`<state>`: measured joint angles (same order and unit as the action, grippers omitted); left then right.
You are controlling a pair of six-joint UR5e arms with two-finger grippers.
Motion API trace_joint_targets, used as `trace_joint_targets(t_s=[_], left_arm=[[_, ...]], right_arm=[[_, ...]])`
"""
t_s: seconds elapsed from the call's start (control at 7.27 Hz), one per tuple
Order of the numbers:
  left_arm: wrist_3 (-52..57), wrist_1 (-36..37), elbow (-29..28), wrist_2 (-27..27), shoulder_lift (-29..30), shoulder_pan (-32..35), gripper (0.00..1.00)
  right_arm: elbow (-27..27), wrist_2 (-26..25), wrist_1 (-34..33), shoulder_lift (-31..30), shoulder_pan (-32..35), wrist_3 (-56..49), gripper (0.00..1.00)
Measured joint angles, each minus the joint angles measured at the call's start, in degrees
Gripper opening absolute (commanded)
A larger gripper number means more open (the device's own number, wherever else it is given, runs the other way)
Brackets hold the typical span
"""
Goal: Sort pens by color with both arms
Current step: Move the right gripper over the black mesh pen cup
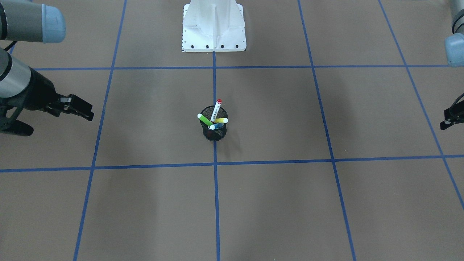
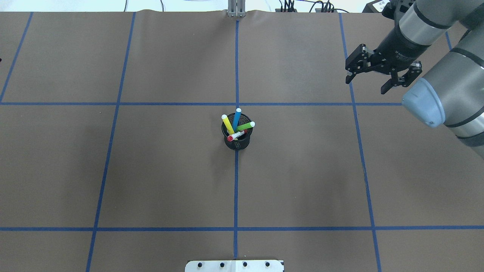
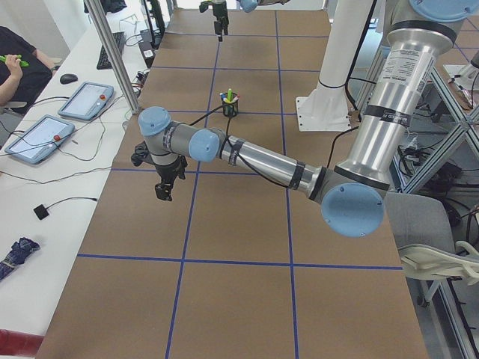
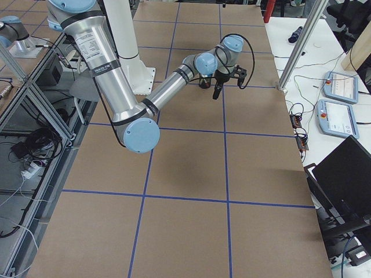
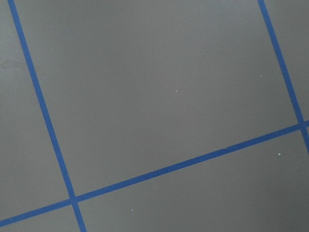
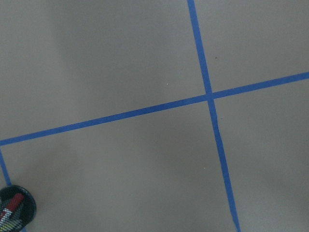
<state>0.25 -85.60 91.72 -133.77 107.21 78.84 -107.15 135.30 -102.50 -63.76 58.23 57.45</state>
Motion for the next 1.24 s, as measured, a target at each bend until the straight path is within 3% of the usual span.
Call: trace_joint_targets(t_s=[0.55,1.24], left_arm=[[-0.1,0.0,-0.1,-0.1,0.1,0.0,1.0],[-0.2,-0.3,-0.4,-0.4,0.1,0.0,1.0]], right_arm=[[4.4,-4.7,-2.6,9.4,-7.0,4.7,0.99],[29.5,0.3,-3.2,29.8,-8.3,3.4,0.99]])
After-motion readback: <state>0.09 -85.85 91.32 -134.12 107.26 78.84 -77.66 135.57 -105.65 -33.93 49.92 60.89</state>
